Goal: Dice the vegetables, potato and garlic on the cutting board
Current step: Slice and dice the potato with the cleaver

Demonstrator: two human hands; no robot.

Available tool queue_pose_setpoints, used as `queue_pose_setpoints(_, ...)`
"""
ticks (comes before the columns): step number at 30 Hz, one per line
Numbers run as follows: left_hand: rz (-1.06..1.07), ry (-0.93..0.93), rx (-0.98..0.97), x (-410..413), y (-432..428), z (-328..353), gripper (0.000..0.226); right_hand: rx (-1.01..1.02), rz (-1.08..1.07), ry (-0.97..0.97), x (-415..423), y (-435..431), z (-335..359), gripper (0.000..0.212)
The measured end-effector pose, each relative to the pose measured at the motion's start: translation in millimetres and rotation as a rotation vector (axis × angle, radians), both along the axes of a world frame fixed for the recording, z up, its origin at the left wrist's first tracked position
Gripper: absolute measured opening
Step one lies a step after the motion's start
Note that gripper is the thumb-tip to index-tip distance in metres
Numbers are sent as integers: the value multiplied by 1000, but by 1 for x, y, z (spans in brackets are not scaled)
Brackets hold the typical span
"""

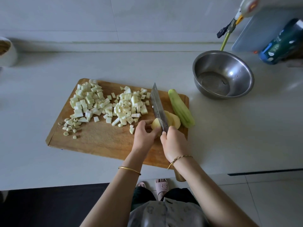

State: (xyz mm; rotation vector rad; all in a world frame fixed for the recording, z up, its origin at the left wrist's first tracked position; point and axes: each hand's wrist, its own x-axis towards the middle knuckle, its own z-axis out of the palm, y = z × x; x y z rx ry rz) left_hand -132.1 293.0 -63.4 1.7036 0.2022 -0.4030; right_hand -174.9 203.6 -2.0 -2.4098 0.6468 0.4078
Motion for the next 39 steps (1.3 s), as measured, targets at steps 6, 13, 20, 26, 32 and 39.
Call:
queue_pose_setpoints(6,-32,-11,6,-2,-1,0,27,60,-88,-16,-4,4,-14,22)
queue_pose_setpoints(13,-60,35,32,3,0,-4,29,65,-148,-191,-11,-9,2,36)
queue_pose_setpoints(20,-44,53,26,5,1,-5,29,32,-82,-191,-20,-8,18,32)
queue_pose_setpoints(26,-46,29,-10,4,1,-4,25,26,-70,-153,-23,-8,16,27)
queue_pose_setpoints(32,-28,45,-36,3,2,-5,28,29,-70,-126,-23,-8,15,32)
queue_pose_setpoints(39,6,55,-34,4,3,-6,30,34,-45,-113,-17,-6,13,27)
